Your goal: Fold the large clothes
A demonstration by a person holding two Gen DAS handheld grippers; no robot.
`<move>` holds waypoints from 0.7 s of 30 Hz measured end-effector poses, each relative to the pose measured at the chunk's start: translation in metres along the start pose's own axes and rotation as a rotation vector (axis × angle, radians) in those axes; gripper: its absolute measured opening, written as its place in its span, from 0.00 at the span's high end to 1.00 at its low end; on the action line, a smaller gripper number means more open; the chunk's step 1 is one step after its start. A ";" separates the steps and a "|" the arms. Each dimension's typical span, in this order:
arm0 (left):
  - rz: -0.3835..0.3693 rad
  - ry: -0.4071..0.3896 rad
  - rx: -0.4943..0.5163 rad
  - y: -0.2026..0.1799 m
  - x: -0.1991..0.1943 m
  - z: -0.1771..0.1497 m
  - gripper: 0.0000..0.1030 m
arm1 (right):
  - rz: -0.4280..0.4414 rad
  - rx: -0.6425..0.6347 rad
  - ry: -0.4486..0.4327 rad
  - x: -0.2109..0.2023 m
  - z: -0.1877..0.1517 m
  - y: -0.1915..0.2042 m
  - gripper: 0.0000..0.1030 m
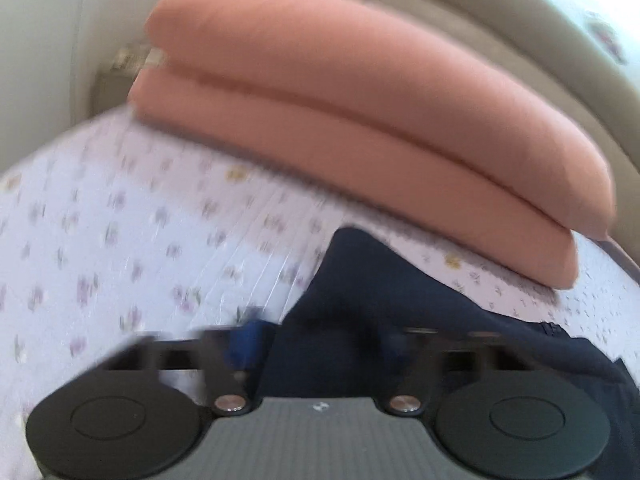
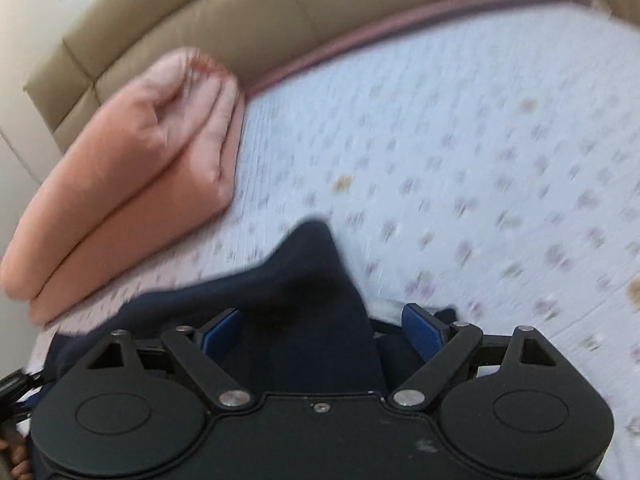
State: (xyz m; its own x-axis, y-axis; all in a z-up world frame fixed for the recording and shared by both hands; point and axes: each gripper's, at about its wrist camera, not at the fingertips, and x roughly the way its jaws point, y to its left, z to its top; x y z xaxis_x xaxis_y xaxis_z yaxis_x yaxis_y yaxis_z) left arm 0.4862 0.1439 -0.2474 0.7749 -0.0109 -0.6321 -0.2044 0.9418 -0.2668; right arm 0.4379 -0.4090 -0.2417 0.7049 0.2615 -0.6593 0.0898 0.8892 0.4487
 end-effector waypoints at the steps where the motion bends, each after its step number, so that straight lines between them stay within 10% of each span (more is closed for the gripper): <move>1: -0.013 -0.027 0.027 -0.003 -0.004 -0.004 0.83 | 0.029 -0.014 -0.013 -0.002 -0.003 0.001 0.43; 2: -0.027 -0.063 0.050 -0.005 -0.009 -0.007 0.90 | 0.044 -0.016 -0.030 -0.006 -0.005 0.002 0.78; 3: -0.018 -0.112 0.072 -0.009 -0.017 -0.010 0.90 | 0.047 -0.011 -0.076 -0.013 -0.008 0.003 0.93; 7: 0.020 -0.228 0.047 -0.005 -0.031 -0.016 0.91 | 0.088 0.046 -0.238 -0.037 -0.010 0.000 0.96; 11: 0.077 -0.122 0.055 -0.012 -0.018 -0.013 0.77 | 0.028 0.123 -0.033 -0.002 -0.009 -0.013 0.93; 15: 0.088 -0.016 0.122 -0.013 -0.039 0.000 0.42 | 0.040 0.102 -0.045 -0.031 -0.004 -0.017 0.03; 17: -0.022 0.065 0.123 -0.002 -0.058 -0.001 0.17 | 0.117 0.039 -0.006 -0.056 -0.005 -0.024 0.03; 21: -0.151 0.228 0.067 0.034 -0.099 -0.031 0.17 | 0.175 0.022 0.142 -0.102 -0.034 -0.046 0.02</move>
State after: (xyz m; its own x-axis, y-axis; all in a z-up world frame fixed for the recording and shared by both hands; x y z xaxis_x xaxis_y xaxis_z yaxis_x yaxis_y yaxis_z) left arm 0.3836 0.1660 -0.2166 0.6370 -0.2210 -0.7385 -0.0513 0.9438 -0.3266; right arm 0.3379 -0.4637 -0.2159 0.6054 0.4629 -0.6474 -0.0087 0.8172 0.5762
